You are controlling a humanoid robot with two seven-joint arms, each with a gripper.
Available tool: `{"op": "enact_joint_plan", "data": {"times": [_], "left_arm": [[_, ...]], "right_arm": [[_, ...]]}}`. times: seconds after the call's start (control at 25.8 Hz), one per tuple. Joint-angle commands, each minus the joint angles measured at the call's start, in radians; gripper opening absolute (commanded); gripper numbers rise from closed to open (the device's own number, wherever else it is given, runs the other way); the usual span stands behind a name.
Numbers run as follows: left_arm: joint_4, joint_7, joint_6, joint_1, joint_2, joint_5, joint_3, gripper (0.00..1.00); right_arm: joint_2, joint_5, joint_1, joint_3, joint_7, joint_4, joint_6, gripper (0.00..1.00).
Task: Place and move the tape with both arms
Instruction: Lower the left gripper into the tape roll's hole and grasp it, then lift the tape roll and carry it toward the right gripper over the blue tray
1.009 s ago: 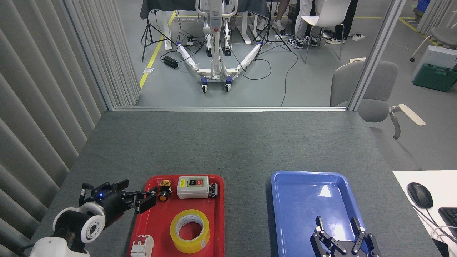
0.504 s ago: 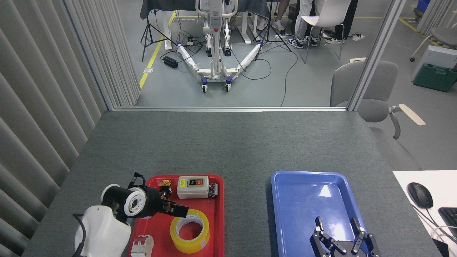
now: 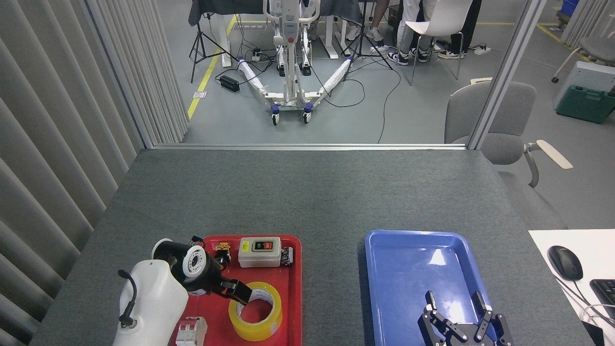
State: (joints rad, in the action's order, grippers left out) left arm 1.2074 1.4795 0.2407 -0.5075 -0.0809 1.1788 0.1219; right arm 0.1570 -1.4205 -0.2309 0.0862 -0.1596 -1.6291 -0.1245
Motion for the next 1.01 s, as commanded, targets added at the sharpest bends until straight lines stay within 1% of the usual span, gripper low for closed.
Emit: {"op": "enact_joint_plan", "data": {"times": [0.0, 0.04, 0.08, 0.23, 0.27, 0.35, 0.39, 0.43, 0.47, 0.5, 0.54, 0.66, 0.74, 0.81, 0.89, 0.97], "left_arm": [[-0.029, -0.007, -0.001, -0.009, 0.000, 0.013, 0.001, 0.95], [-0.032, -0.007, -0.001, -0.009, 0.000, 0.018, 0.001, 0.90], [-0.040, -0.007, -0.001, -0.009, 0.000, 0.021, 0.001, 0.84], [-0.072, -0.008, 0.006, -0.016, 0.001, 0.041, 0.004, 0.77], [-0.075, -0.008, 0.008, -0.016, 0.001, 0.041, 0.005, 0.74], [-0.091, -0.008, 0.015, -0.016, 0.001, 0.041, 0.005, 0.64], [-0.101, -0.008, 0.017, -0.016, 0.001, 0.041, 0.005, 0.54], [-0.111, -0.010, 0.017, -0.016, 0.001, 0.039, 0.004, 0.41], [-0.115, -0.013, 0.019, -0.016, 0.003, 0.038, 0.004, 0.20], [-0.115, -0.016, 0.022, -0.016, 0.004, 0.036, 0.004, 0.05], [-0.115, -0.018, 0.026, -0.016, 0.013, 0.032, 0.004, 0.00], [-0.112, -0.021, 0.061, -0.016, 0.018, 0.019, 0.002, 0.00], [-0.100, -0.022, 0.115, -0.016, 0.021, 0.012, -0.001, 0.00], [-0.091, -0.036, 0.184, -0.023, 0.021, -0.034, -0.005, 0.00], [-0.083, -0.056, 0.249, -0.037, 0.023, -0.163, -0.014, 0.00], [-0.083, -0.077, 0.327, -0.039, 0.033, -0.359, -0.022, 0.00]], "right_arm": [[0.001, 0.000, 0.001, 0.000, 0.000, 0.000, 0.000, 1.00], [0.001, 0.000, 0.001, 0.001, 0.000, 0.000, 0.000, 1.00], [0.003, 0.000, -0.001, 0.001, 0.000, 0.000, 0.000, 1.00], [0.004, 0.000, -0.001, 0.000, 0.000, 0.000, 0.000, 1.00], [0.004, 0.000, -0.001, 0.001, 0.000, 0.000, 0.000, 1.00], [0.004, 0.000, -0.001, 0.001, 0.000, 0.000, 0.002, 1.00], [0.006, 0.000, -0.001, 0.001, 0.000, 0.000, 0.002, 1.00], [0.006, 0.000, -0.001, 0.001, 0.000, 0.002, 0.002, 1.00], [0.006, 0.000, -0.001, 0.001, 0.000, 0.002, 0.002, 1.00], [0.006, 0.000, -0.001, 0.001, 0.000, 0.002, 0.002, 1.00], [0.006, 0.000, -0.001, 0.001, 0.000, 0.003, 0.002, 1.00], [0.006, 0.000, -0.001, 0.001, 0.000, 0.008, 0.002, 1.00], [0.006, 0.000, -0.001, 0.001, 0.000, 0.006, 0.002, 1.00], [0.006, 0.000, -0.001, 0.001, 0.000, 0.008, 0.002, 1.00], [0.004, 0.000, -0.001, 0.001, 0.000, 0.006, 0.002, 1.00], [0.004, 0.000, -0.001, 0.001, 0.000, 0.008, 0.002, 1.00]]}}
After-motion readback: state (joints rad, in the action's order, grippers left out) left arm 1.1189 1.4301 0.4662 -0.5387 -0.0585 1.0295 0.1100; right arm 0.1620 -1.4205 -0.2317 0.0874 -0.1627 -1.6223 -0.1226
